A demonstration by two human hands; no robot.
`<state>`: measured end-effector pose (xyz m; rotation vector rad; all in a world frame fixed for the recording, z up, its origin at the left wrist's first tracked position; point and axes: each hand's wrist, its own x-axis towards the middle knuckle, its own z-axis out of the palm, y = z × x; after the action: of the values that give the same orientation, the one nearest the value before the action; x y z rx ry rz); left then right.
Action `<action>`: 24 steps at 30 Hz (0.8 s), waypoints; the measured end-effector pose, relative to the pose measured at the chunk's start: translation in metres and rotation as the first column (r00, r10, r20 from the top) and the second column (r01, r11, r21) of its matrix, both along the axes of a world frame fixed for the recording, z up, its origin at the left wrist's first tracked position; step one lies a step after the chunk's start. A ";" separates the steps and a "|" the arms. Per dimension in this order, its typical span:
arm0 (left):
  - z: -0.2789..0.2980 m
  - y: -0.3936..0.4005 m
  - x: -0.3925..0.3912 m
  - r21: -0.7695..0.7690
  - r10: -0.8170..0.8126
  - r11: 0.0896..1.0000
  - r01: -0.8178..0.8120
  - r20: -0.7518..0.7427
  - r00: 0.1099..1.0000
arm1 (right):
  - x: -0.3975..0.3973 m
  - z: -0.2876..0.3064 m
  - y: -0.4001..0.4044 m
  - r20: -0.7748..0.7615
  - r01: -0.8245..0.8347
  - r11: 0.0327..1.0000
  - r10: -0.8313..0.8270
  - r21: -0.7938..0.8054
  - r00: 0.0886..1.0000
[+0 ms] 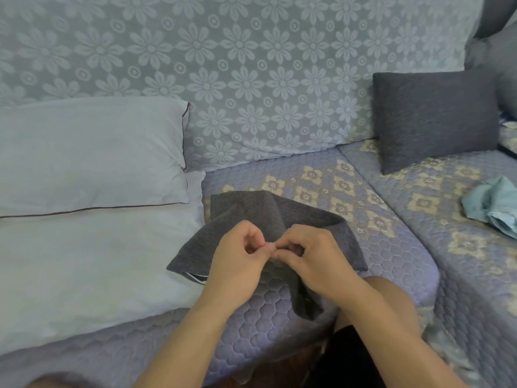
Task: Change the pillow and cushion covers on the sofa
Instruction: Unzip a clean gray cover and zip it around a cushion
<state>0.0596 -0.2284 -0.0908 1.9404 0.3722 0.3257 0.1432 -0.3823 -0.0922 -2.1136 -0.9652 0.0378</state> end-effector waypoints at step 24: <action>-0.007 0.001 0.014 0.553 -0.322 0.794 0.255 0.026 0.946 | 0.018 0.010 -0.023 0.029 -0.108 0.993 0.107 0.053 0.994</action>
<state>0.0732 -0.2276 -0.0978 2.4823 -0.1254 0.3702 0.1609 -0.4054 -0.0825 -2.0153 -1.0831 0.0383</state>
